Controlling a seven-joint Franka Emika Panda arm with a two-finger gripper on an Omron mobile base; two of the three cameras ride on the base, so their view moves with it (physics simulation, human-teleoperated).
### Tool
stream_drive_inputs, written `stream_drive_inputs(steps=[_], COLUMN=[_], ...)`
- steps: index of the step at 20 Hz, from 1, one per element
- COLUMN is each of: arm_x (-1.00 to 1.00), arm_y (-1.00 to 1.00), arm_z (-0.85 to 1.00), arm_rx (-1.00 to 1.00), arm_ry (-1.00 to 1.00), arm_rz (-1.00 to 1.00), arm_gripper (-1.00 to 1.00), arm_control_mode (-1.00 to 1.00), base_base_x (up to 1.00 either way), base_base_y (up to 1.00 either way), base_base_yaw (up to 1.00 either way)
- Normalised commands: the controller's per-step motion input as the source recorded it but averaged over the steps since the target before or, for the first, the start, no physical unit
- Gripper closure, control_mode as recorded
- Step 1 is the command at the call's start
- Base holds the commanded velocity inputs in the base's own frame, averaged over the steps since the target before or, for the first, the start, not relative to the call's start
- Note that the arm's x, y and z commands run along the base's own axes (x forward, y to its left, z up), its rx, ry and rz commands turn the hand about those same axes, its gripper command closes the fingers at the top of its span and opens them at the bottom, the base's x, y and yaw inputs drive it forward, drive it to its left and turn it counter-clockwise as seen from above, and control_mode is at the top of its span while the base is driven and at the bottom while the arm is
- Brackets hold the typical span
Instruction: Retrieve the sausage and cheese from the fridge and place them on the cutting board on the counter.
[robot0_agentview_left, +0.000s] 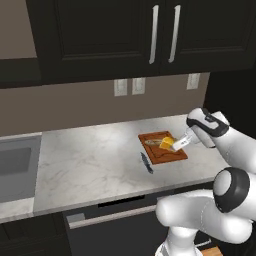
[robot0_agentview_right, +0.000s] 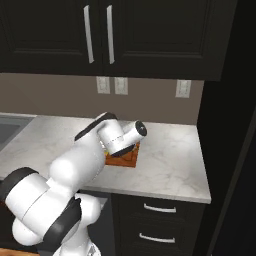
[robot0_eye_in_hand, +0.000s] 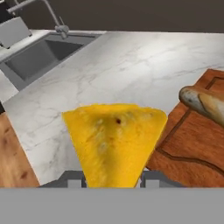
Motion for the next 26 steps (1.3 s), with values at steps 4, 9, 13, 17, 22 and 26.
stream_drive_inputs(steps=[4, 9, 13, 17, 22, 26], arm_x=[0.07, 0.20, 0.22, 0.15, 0.06, 0.03], arm_y=[0.05, 0.00, 0.00, 0.05, 0.04, 0.05], arm_z=[-0.24, -0.22, -0.10, -0.18, -0.22, -0.14], arm_rx=[0.08, 0.00, -0.03, -0.04, -0.08, -0.08], arm_ry=[0.04, 0.02, 0.00, 0.00, 0.00, -0.01], arm_rz=[0.00, 0.00, 0.00, 0.00, 0.00, -0.01], arm_gripper=[1.00, 1.00, 1.00, 1.00, 1.00, 1.00], arm_control_mode=[-1.00, -1.00, -1.00, -1.00, -1.00, -1.00], base_base_x=[0.00, 0.00, 0.00, 0.00, 0.00, 0.00], base_base_y=[0.00, 0.00, 0.00, 0.00, 0.00, 0.00], base_base_yaw=[0.00, 0.00, 0.00, 0.00, 0.00, 0.00])
